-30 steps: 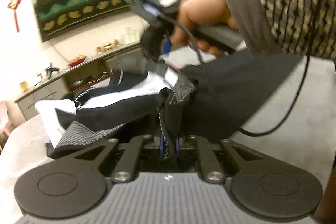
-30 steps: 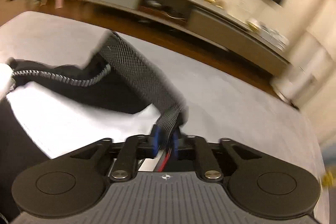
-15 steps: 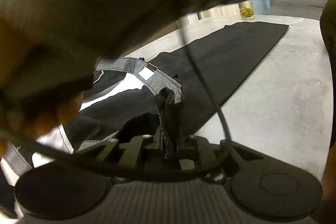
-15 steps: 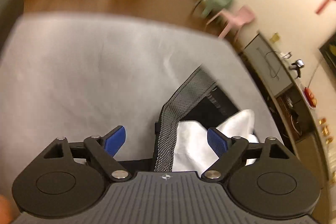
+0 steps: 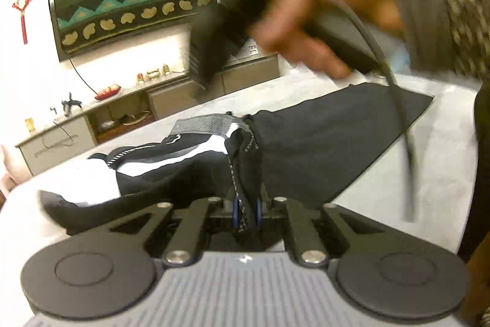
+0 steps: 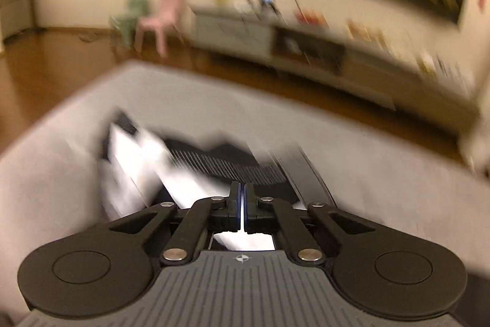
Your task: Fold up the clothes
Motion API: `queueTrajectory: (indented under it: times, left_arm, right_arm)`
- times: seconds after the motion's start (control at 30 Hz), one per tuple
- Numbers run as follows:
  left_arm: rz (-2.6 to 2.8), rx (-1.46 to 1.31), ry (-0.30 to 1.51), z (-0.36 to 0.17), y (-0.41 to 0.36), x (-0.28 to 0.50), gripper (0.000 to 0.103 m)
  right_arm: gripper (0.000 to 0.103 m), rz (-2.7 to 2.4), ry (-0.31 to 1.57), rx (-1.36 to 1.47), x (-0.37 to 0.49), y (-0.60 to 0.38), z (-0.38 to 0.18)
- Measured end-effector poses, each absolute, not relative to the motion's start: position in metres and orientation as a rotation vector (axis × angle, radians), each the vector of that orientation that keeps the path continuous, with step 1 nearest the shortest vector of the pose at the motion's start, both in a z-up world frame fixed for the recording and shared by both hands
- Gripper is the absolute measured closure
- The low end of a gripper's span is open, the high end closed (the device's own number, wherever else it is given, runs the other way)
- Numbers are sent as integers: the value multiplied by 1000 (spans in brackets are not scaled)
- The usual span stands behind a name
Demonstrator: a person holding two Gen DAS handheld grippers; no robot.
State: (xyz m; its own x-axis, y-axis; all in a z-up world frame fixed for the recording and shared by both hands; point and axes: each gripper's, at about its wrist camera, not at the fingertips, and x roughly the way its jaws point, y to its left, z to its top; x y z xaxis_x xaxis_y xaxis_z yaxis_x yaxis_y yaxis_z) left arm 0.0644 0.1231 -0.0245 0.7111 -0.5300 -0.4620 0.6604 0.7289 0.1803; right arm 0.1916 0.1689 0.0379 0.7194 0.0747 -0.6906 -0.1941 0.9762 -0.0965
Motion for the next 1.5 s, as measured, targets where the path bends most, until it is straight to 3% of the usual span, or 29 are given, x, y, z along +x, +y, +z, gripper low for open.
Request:
queueTrajectory:
  times: [0.07, 0.1, 0.13, 0.2, 0.23, 0.3, 0.47, 0.57, 0.63, 0.73, 0.87, 1.03, 1.2, 1.5]
  left_arm:
    - [-674, 375, 408, -31, 118, 64, 93]
    - [-671, 392, 413, -36, 114, 64, 93]
    - [-666, 410, 419, -41, 109, 64, 93]
    - [-666, 431, 424, -48, 104, 63, 93]
    - [-667, 440, 426, -50, 103, 63, 93]
    - [-670, 456, 429, -55, 101, 64, 93]
    - [-698, 494, 445, -62, 99, 70, 93]
    - [-708, 475, 449, -58, 102, 64, 93]
    - [-710, 466, 452, -57, 104, 67, 93]
    - [-705, 456, 444, -52, 107, 58, 93]
    - [-692, 429, 431, -41, 112, 55, 93]
    - [-667, 392, 391, -22, 121, 47, 93]
    - [-659, 337, 330, 0, 132, 37, 93]
    - [-600, 278, 274, 6, 138, 44, 93]
  right_arm:
    - [99, 180, 766, -214, 185, 180, 26]
    - [89, 229, 743, -240, 180, 196, 26]
    - [68, 286, 717, -268, 175, 215, 28]
    - [37, 437, 663, -371, 192, 268, 34]
    - [27, 515, 635, -425, 202, 296, 37]
    - [20, 636, 676, -538, 216, 348, 26]
    - [20, 748, 791, -795, 238, 438, -32]
    - [28, 696, 829, -815, 257, 450, -45]
    - [74, 657, 855, -823, 270, 457, -53]
    - [97, 613, 794, -808, 277, 450, -42]
    - [99, 518, 674, -636, 278, 408, -1]
    - [99, 355, 565, -180, 263, 292, 57]
    - [99, 292, 560, 336, 235, 177, 66]
    - [98, 400, 574, 744, 251, 140, 81]
